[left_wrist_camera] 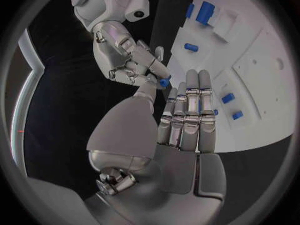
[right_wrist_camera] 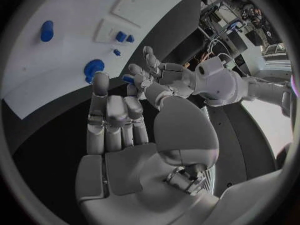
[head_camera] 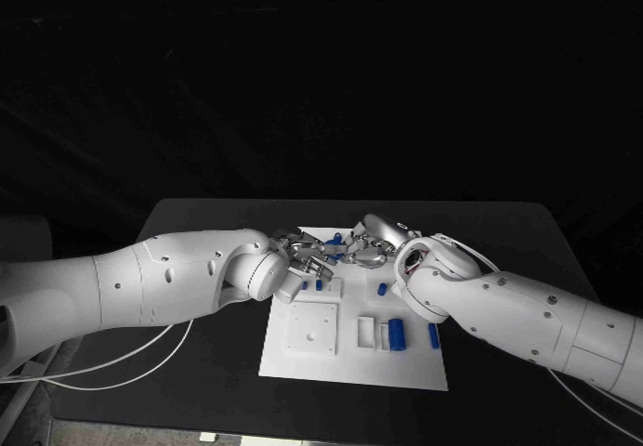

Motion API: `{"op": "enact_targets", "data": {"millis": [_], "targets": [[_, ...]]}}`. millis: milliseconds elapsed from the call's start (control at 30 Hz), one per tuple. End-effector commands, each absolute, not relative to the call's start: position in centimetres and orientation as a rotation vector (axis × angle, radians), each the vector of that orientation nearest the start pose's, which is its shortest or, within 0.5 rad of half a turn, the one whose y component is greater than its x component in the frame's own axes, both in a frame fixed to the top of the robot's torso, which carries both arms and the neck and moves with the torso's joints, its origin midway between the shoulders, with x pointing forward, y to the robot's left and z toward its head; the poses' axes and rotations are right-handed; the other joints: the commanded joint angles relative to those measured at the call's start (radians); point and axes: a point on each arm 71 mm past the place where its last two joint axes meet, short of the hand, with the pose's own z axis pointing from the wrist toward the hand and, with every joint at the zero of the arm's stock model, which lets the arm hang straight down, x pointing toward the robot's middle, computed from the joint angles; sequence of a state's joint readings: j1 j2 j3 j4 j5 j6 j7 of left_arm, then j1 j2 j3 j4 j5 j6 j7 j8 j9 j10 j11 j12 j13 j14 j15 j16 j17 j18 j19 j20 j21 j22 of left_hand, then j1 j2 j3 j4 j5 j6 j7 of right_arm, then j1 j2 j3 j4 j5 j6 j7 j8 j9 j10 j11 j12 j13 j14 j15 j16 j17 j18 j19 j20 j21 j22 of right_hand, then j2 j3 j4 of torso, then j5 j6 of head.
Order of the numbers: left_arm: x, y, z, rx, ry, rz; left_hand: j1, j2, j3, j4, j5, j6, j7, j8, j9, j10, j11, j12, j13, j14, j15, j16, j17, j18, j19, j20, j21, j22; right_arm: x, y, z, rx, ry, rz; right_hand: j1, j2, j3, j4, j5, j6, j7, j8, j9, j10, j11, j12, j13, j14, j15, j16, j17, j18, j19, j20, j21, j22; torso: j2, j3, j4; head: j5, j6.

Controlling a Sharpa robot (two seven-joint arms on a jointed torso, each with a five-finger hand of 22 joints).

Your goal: Assemble the parts on the task board

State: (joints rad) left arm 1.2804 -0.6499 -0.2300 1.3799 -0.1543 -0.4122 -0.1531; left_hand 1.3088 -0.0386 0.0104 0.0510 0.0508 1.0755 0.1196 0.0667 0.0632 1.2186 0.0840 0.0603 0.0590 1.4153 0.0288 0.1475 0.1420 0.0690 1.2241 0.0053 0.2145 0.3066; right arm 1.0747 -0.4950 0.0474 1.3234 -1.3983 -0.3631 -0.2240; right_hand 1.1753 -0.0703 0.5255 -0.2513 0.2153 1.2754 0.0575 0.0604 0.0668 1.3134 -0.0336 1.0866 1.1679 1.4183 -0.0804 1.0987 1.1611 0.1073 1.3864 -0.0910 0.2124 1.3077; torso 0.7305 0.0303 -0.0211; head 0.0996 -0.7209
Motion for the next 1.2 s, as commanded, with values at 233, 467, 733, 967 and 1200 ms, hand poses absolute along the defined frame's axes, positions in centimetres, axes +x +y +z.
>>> {"op": "enact_targets", "data": {"millis": [233, 467, 733, 967, 1200], "targets": [[49.43, 16.25, -24.57, -1.181, 2.000, -1.002, 0.012, 0.026, -0.009, -0.012, -0.004, 0.022, -0.008, 0.000, 0.001, 0.018, -0.006, -0.001, 0.000, 0.005, -0.003, -0.006, 0.001, -0.010, 0.010, -0.002, -0.005, -0.001, 49.71, -8.09, -22.56, 0.012, 1.734, 0.772, 0.005, 0.008, -0.010, -0.001, 0.005, 0.005, -0.002, 0.003, 0.002, -0.003, -0.002, -0.008, -0.002, -0.001, -0.005, -0.008, -0.002, -0.022, 0.001, -0.009, -0.007, 0.008, 0.000, 0.0008, -0.0002, 0.000, -0.002], [49.40, 16.13, -24.56, -1.179, 2.005, -1.015, 0.034, 0.051, -0.003, -0.028, -0.004, 0.038, -0.014, 0.000, 0.001, 0.026, -0.010, -0.002, -0.001, 0.006, -0.006, -0.006, 0.001, -0.011, 0.009, -0.005, -0.005, 0.001, 49.65, -7.87, -22.56, 0.007, 1.738, 0.777, 0.005, 0.008, -0.010, -0.001, 0.005, 0.005, -0.002, 0.003, 0.002, -0.003, -0.002, -0.008, -0.002, -0.001, -0.005, -0.008, -0.002, -0.022, 0.001, -0.009, -0.007, 0.008, 0.000, 0.0013, -0.0006, 0.000, -0.002], [49.38, 16.00, -24.50, -1.181, 2.003, -1.035, 0.078, 0.089, 0.021, -0.054, -0.003, 0.060, -0.024, 0.002, 0.002, 0.042, -0.019, -0.002, -0.001, 0.007, -0.012, -0.005, 0.002, -0.011, 0.008, -0.010, -0.001, 0.006, 49.64, -7.67, -22.61, 0.001, 1.744, 0.779, 0.005, 0.008, -0.012, -0.001, 0.006, 0.005, -0.002, 0.003, 0.002, -0.004, -0.002, -0.009, -0.003, -0.001, -0.005, -0.008, -0.002, -0.022, 0.001, -0.009, -0.009, 0.008, 0.000, 0.0012, -0.0002, -0.001, -0.003], [49.47, 16.16, -24.45, -1.186, 1.987, -1.039, 0.119, 0.111, 0.040, -0.092, -0.003, 0.088, -0.028, 0.001, 0.001, 0.062, -0.028, -0.003, -0.002, 0.015, -0.020, -0.001, 0.006, -0.011, 0.005, -0.019, 0.017, 0.025, 49.71, -7.73, -22.66, 0.002, 1.745, 0.777, 0.005, 0.008, -0.014, -0.002, 0.008, 0.005, -0.002, 0.003, 0.002, -0.005, -0.002, -0.010, -0.003, -0.001, -0.005, -0.009, -0.002, -0.023, 0.001, -0.009, -0.010, 0.009, 0.000, 0.0006, -0.0002, -0.004, -0.004], [49.71, 16.97, -24.40, -1.175, 1.966, -1.025, 0.093, 0.133, 0.026, -0.146, -0.003, 0.089, -0.027, -0.002, 0.001, 0.062, -0.027, -0.003, -0.002, 0.014, -0.020, 0.001, 0.017, -0.012, -0.054, -0.021, 0.087, 0.119, 49.81, -8.28, -22.66, 0.009, 1.738, 0.776, 0.004, 0.007, -0.016, -0.002, 0.009, 0.002, -0.002, 0.003, 0.001, -0.008, -0.002, -0.015, -0.007, -0.003, -0.005, -0.011, -0.004, -0.023, 0.001, -0.010, -0.011, 0.008, 0.000, 0.0008, 0.0006, -0.001, -0.006]]}}
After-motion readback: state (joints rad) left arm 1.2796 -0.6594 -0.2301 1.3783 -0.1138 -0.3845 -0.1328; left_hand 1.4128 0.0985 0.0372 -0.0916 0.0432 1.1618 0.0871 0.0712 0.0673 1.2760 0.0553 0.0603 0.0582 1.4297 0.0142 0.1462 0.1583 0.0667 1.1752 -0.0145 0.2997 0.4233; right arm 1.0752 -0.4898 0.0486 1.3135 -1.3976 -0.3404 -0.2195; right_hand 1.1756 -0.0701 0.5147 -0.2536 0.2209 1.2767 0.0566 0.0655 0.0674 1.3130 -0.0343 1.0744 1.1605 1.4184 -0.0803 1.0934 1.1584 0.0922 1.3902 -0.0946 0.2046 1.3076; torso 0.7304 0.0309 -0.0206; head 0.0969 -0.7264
